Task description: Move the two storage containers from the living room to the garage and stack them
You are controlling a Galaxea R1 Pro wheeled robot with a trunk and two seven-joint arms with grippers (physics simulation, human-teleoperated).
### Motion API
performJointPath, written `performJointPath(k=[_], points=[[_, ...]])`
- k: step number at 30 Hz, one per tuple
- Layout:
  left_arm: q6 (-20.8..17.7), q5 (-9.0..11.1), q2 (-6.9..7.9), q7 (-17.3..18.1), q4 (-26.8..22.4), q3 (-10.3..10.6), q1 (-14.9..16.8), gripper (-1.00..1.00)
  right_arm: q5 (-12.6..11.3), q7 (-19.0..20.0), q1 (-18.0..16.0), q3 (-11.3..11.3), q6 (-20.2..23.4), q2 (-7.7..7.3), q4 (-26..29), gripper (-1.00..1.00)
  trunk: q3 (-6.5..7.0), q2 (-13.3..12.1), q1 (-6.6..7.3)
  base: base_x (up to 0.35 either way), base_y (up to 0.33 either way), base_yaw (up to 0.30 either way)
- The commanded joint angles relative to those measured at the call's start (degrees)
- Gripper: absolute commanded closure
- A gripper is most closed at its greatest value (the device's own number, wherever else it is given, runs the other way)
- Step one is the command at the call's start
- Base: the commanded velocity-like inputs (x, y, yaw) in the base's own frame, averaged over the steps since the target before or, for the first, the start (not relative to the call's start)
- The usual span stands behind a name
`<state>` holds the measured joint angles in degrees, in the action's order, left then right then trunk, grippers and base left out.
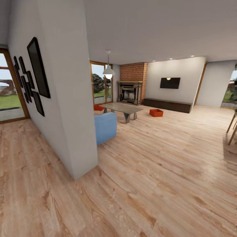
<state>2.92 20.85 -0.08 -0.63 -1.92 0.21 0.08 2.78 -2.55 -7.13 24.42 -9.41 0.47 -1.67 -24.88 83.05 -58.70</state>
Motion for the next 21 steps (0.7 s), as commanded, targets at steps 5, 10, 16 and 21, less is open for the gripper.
performJointPath(k=[5,10,16,21], points=[[0.1,0.2,-0.01,-0.1,0.0,0.1,0.0,-1.0,0.3,-0.2,-0.1,0.1,-0.3,-0.1,-0.2,-1.0,-0.06,0.0,-0.03,0.325,0.0,-0.279],[0.1,0.2,-0.01,-0.1,0.0,0.1,0.0,-1.0,0.3,-0.2,-0.1,0.1,-0.3,-0.14,-0.2,-1.0,-0.13,0.0,-0.03,0.325,0.0,-0.282],[0.1,0.2,-0.01,-0.1,0.0,0.1,0.0,-1.0,0.4,-0.2,-0.1,0.1,-0.4,-0.24,-0.2,-1.0,-0.33,0.0,-0.03,0.325,0.0,-0.274],[0.1,0.2,-0.01,-0.1,0.0,0.1,0.0,-1.0,0.5,-0.2,-0.1,0.1,-0.6,-0.38,-0.2,-1.0,-0.65,0.0,-0.03,0.325,0.0,-0.209]])
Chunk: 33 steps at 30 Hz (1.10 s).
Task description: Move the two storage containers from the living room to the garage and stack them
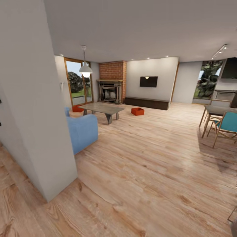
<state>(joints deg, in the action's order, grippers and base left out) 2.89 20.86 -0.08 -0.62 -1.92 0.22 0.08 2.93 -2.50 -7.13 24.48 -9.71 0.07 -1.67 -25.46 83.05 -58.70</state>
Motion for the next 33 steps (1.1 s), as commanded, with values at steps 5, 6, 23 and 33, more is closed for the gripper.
performJointPath(k=[5,6,23,33], points=[[0.2,0.2,-0.01,-0.1,0.0,0.0,0.0,-1.0,0.2,-0.2,-0.1,0.1,-0.3,0.02,-0.2,-1.0,-0.4,0.0,-0.03,0.325,0.0,-0.203],[0.1,0.2,-0.01,-0.1,0.0,0.0,0.0,-1.0,0.2,-0.2,-0.1,0.1,-0.2,0.07,-0.2,-1.0,-0.45,0.0,-0.03,0.325,0.0,-0.243],[0.1,0.2,-0.01,-0.1,0.0,0.0,0.0,-1.0,0.2,-0.2,-0.1,0.1,-0.1,0.28,-0.2,-1.0,-0.62,0.0,-0.03,0.325,0.0,-0.276],[0.1,0.2,-0.01,-0.1,0.0,0.0,0.0,-1.0,0.2,-0.3,-0.1,0.1,-0.1,0.43,-0.2,-1.0,-0.62,0.0,-0.03,0.325,0.0,-0.093]])
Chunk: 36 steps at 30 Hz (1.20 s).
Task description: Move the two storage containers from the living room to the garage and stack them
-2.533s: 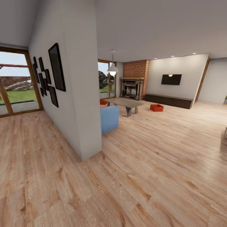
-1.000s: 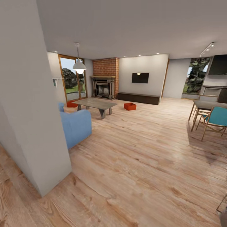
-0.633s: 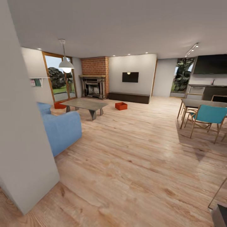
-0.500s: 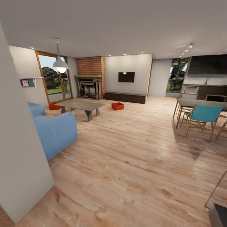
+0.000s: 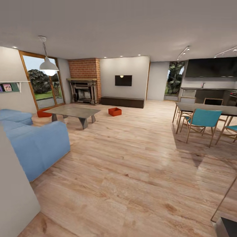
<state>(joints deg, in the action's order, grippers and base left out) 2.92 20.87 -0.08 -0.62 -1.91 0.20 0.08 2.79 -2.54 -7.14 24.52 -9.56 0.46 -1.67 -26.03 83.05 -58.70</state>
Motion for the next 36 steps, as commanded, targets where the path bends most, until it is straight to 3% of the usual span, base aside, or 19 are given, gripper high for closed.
performJointPath(k=[1,24,36], points=[[0.1,0.2,-0.01,-0.1,0.0,0.0,0.0,-1.0,0.3,-0.3,-0.1,0.1,-0.3,0.15,-0.2,-1.0,-0.05,0.0,-0.03,0.325,0.0,-0.055],[0.1,0.2,-0.01,-0.1,0.0,0.1,0.0,-1.0,0.3,-0.3,-0.1,0.0,0.1,0.27,-0.2,-1.0,-0.05,0.0,-0.03,0.325,0.0,-0.225],[0.0,0.3,-0.01,-0.1,0.0,0.0,0.0,-1.0,0.3,-0.3,-0.1,0.0,0.0,-0.01,-0.2,-1.0,-0.05,0.0,-0.03,0.325,0.0,-0.025]])
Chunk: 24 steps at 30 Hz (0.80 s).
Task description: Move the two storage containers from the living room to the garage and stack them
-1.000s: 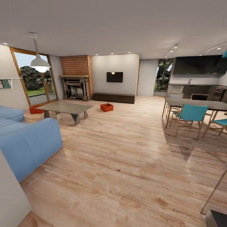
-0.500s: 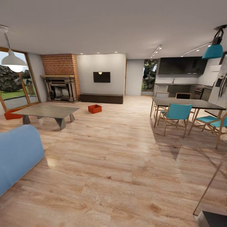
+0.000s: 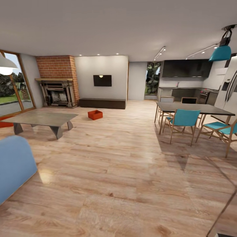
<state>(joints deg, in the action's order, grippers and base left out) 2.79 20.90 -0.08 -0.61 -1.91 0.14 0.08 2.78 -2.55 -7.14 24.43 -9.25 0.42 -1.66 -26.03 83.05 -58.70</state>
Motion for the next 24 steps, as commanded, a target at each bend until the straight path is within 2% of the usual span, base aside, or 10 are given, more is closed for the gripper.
performJointPath(k=[1,24], points=[[0.1,0.2,-0.01,-0.1,0.0,0.0,0.0,-1.0,0.3,-0.3,-0.1,0.1,-0.3,0.03,-0.2,-1.0,-0.05,0.0,-0.03,0.325,0.0,0.0],[-0.6,0.2,0.16,0.0,0.0,0.0,0.0,-1.0,0.3,-0.3,-0.1,0.1,-0.1,-0.02,-0.2,-1.0,-0.05,0.0,-0.03,0.325,0.0,0.0]])
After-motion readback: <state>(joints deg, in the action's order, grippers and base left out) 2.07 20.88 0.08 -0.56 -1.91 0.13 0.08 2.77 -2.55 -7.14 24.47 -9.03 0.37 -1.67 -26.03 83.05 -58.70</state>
